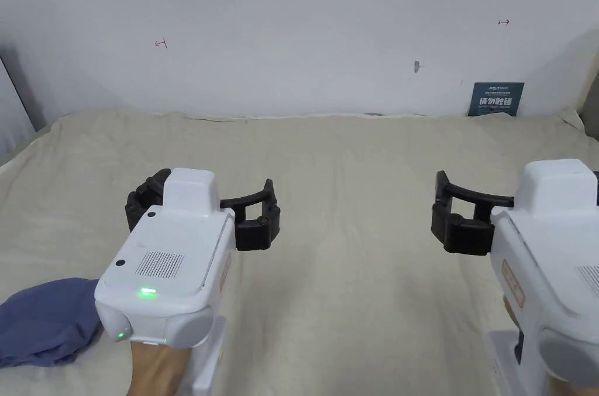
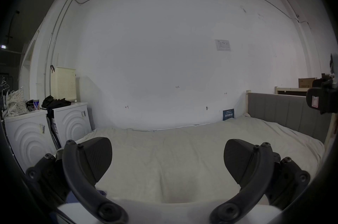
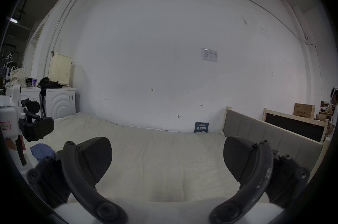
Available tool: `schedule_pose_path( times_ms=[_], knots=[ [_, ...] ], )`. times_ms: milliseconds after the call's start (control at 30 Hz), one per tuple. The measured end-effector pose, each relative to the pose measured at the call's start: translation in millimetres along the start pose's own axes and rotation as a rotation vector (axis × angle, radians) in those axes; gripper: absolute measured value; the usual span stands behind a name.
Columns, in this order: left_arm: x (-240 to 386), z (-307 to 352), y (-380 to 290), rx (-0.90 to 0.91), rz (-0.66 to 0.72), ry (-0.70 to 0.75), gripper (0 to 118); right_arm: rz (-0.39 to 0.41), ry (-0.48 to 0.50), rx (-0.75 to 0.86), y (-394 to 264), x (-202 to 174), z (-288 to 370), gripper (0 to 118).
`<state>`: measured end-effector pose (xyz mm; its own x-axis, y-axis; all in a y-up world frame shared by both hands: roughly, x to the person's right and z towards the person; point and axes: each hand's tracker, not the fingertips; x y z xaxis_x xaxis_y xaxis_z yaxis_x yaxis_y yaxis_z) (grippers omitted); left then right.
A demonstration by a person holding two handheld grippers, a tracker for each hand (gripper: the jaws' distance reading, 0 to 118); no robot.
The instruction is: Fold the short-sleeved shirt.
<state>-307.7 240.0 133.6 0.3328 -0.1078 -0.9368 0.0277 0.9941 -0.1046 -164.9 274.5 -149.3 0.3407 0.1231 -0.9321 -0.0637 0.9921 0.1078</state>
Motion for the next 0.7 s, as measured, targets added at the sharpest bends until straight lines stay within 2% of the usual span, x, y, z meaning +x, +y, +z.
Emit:
schedule_pose_path(
  times_ms=[700],
  knots=[
    [-11.1,5.8,0.0,0.022,0.021,0.037,118,-0.02,-0.007,0.011,-0.5,-1.9,1.8,118]
  ],
)
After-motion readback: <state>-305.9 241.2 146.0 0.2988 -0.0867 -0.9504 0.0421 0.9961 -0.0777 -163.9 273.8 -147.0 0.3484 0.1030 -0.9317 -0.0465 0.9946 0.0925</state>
